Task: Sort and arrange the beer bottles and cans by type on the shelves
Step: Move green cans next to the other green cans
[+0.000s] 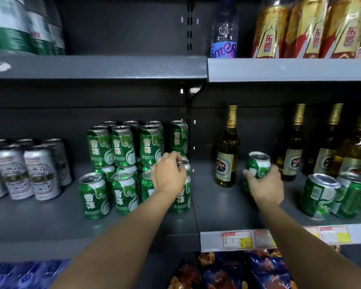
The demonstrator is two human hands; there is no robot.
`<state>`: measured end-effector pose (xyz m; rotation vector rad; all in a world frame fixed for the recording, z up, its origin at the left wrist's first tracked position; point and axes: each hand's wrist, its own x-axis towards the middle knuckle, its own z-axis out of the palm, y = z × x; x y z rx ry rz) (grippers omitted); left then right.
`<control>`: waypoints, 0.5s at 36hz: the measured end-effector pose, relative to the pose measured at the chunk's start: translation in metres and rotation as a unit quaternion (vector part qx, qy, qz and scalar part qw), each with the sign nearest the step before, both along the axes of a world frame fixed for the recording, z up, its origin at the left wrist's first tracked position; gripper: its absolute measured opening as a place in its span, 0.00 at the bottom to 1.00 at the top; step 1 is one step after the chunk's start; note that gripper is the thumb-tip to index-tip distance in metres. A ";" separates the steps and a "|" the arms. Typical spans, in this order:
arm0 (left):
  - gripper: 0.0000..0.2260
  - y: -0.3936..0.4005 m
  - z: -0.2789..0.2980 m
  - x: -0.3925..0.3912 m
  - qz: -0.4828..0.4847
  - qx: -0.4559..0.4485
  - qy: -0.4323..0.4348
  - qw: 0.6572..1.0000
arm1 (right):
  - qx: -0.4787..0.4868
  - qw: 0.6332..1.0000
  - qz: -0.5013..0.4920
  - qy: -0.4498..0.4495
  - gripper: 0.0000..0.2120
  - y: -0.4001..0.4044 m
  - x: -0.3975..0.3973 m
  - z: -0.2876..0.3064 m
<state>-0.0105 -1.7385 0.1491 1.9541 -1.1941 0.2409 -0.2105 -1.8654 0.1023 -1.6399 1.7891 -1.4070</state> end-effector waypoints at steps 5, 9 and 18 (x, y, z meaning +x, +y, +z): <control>0.09 0.002 0.006 0.016 -0.002 0.047 -0.012 0.999 | -0.060 0.993 0.098 -0.009 0.26 0.025 0.042 0.045; 0.13 0.005 0.003 0.025 -0.010 0.105 -0.038 0.994 | -0.054 0.980 0.191 -0.007 0.32 0.035 0.079 0.075; 0.15 0.006 0.003 0.030 -0.028 0.151 -0.078 0.985 | -0.043 0.961 0.267 -0.048 0.33 0.034 0.131 0.093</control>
